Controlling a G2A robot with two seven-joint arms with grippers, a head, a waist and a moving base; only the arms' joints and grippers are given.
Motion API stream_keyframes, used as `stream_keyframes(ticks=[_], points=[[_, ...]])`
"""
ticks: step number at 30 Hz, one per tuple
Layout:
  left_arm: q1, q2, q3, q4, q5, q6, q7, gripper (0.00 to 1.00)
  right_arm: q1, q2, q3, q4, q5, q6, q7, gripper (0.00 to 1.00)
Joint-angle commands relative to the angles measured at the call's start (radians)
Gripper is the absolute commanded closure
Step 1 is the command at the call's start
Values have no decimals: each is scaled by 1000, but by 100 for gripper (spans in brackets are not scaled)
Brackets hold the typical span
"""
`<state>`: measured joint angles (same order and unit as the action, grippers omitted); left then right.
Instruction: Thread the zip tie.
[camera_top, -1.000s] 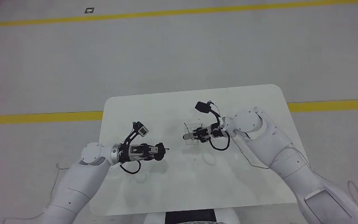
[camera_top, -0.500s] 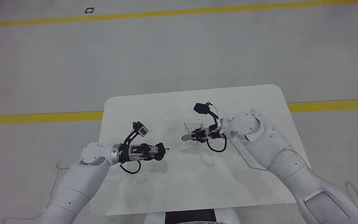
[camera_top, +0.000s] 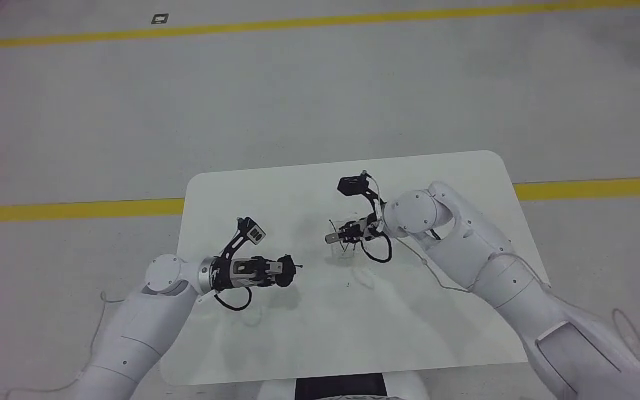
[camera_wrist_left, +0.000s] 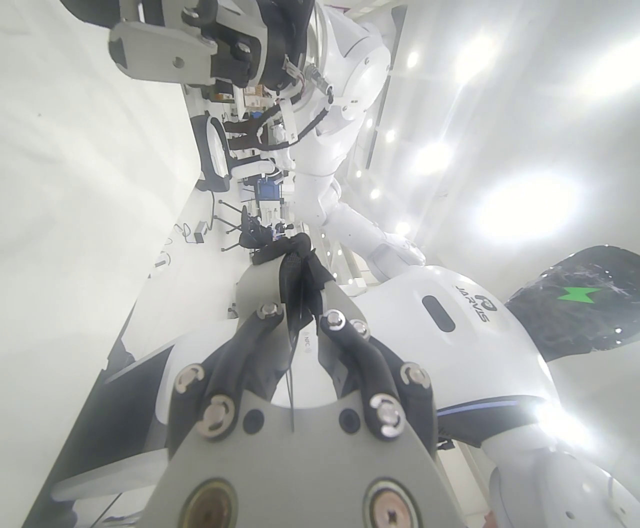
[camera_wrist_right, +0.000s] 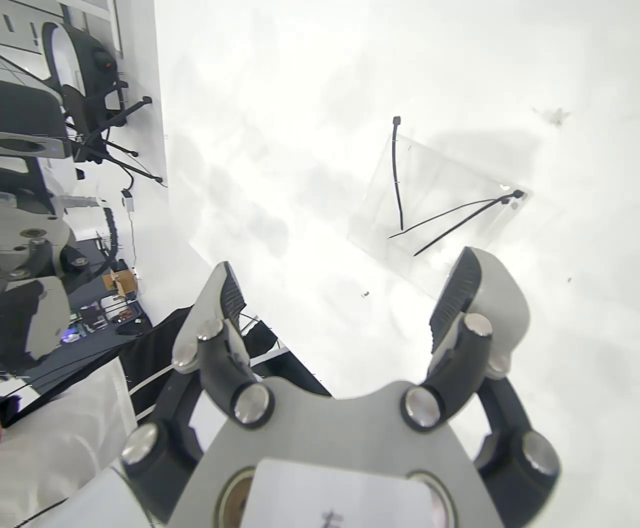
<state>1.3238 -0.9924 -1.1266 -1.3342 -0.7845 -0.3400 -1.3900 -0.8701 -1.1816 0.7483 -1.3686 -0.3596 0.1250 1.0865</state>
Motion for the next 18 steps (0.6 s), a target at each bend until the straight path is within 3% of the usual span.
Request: stream_keyframes(ticks=[1,13,18], points=[[0,0,0,0,0,0,0,100,9,-7,-9,17,20,-17,-3,0],[0,0,0,0,0,0,0,100,3,-12,-21,26,12,-36,-14,0],[0,0,0,0,0,0,0,100,37,-29,-52,69,3,-51,0,0]])
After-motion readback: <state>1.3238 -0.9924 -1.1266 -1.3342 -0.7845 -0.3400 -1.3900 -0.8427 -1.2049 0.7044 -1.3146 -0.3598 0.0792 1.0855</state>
